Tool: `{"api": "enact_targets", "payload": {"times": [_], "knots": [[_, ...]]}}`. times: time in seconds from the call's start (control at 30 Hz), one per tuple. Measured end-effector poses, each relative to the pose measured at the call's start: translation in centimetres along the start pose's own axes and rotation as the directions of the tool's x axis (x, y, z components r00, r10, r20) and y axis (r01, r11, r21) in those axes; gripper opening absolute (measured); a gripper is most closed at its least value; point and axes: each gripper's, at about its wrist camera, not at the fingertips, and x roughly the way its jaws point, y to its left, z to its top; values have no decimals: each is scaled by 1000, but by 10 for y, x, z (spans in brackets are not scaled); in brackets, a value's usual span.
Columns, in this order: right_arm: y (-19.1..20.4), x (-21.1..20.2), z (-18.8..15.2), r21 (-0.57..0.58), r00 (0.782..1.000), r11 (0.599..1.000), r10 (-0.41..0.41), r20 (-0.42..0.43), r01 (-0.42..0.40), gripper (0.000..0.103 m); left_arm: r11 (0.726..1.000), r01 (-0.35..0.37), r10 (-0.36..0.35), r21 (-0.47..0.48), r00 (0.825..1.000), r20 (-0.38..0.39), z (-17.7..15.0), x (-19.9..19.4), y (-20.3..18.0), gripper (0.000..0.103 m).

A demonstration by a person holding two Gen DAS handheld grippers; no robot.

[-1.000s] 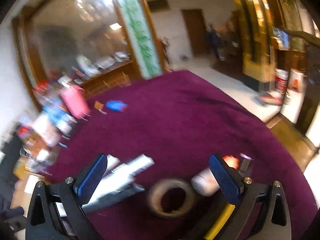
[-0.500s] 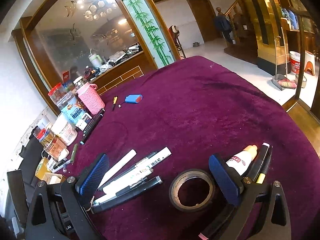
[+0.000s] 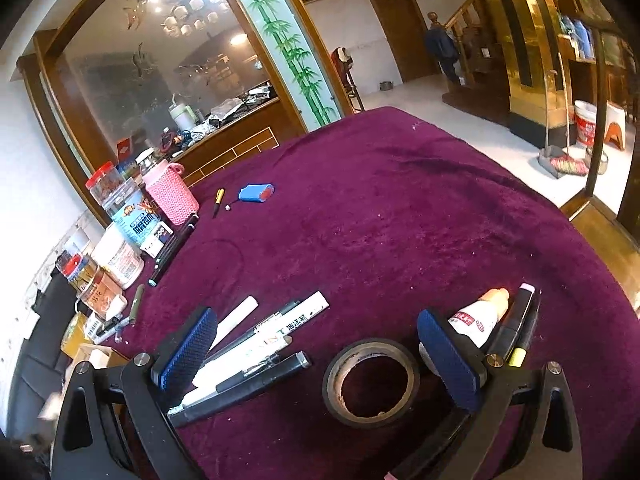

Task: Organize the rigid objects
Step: 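Grasp a white charger with the left tool while the right tool grasps a clear black pen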

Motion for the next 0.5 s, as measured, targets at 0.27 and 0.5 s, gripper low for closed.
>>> {"api": "enact_targets", "payload": {"times": [0.27, 0.5], "knots": [[30, -14, -10, -78, 976, 980, 174, -130, -185, 102, 999, 36, -35, -12, 997, 73, -15, -57, 32, 69], [146, -6, -86, -536, 911, 801, 28, -413, -267, 83, 995, 25, -16, -94, 996, 92, -25, -66, 83, 69]]}}
